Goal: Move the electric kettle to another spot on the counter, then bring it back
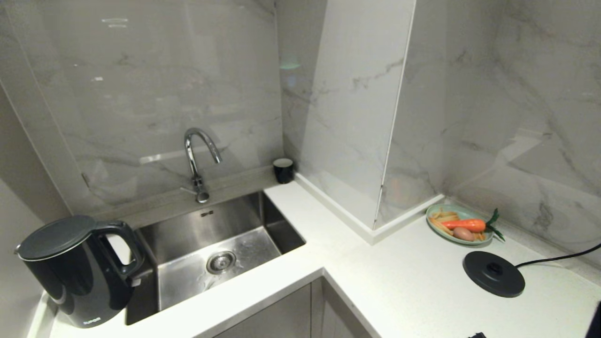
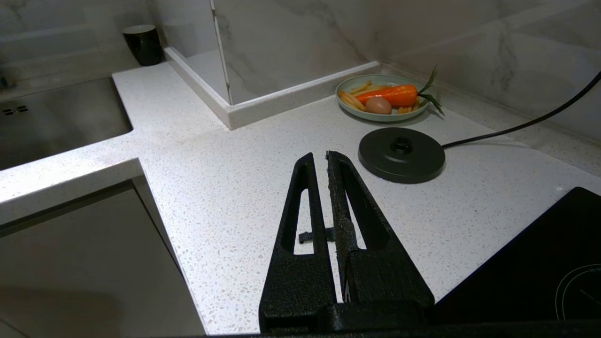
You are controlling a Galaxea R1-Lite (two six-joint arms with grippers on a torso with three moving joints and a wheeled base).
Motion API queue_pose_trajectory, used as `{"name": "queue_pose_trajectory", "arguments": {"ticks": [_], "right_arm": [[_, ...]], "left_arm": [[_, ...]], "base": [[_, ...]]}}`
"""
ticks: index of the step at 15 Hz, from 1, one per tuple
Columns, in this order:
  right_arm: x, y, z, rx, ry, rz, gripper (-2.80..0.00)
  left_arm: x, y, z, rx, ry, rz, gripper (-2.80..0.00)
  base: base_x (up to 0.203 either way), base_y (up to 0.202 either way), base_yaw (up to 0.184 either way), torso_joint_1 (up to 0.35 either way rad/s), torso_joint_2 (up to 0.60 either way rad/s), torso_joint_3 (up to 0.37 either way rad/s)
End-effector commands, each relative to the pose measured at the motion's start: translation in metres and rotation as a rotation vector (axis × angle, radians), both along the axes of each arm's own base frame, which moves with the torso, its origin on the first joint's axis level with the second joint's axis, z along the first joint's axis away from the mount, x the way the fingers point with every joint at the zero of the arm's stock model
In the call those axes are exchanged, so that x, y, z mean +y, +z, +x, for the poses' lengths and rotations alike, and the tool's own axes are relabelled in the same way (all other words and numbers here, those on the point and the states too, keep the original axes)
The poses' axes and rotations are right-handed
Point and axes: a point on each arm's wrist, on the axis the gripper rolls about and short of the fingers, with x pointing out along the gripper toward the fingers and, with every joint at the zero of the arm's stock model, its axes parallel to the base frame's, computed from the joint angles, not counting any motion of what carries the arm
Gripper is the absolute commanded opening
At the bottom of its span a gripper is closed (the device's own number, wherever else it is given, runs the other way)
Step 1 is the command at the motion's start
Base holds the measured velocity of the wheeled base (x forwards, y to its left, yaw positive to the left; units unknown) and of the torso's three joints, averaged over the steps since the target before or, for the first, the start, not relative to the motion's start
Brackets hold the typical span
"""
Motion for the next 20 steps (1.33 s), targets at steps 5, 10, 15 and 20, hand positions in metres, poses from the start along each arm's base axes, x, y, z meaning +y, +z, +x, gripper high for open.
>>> {"name": "queue_pose_trajectory", "arguments": {"ticks": [5, 10, 15, 20], "right_arm": [[0.000, 0.000, 0.000, 0.000, 0.000, 0.000, -2.80], [0.000, 0.000, 0.000, 0.000, -0.001, 0.000, -2.80], [0.000, 0.000, 0.000, 0.000, -0.001, 0.000, -2.80], [0.000, 0.000, 0.000, 0.000, 0.000, 0.000, -2.80]], "left_arm": [[-0.005, -0.021, -0.019, -0.024, -0.011, 0.044, -2.80], [-0.008, -0.077, -0.018, 0.096, -0.189, 0.121, -2.80], [-0.010, -0.090, -0.015, 0.134, -0.302, 0.083, -2.80], [-0.010, -0.090, -0.015, 0.134, -0.300, 0.084, -2.80]], "base": [[0.000, 0.000, 0.000, 0.000, 0.00, 0.000], [0.000, 0.000, 0.000, 0.000, 0.00, 0.000], [0.000, 0.000, 0.000, 0.000, 0.00, 0.000], [0.000, 0.000, 0.000, 0.000, 0.00, 0.000]]}}
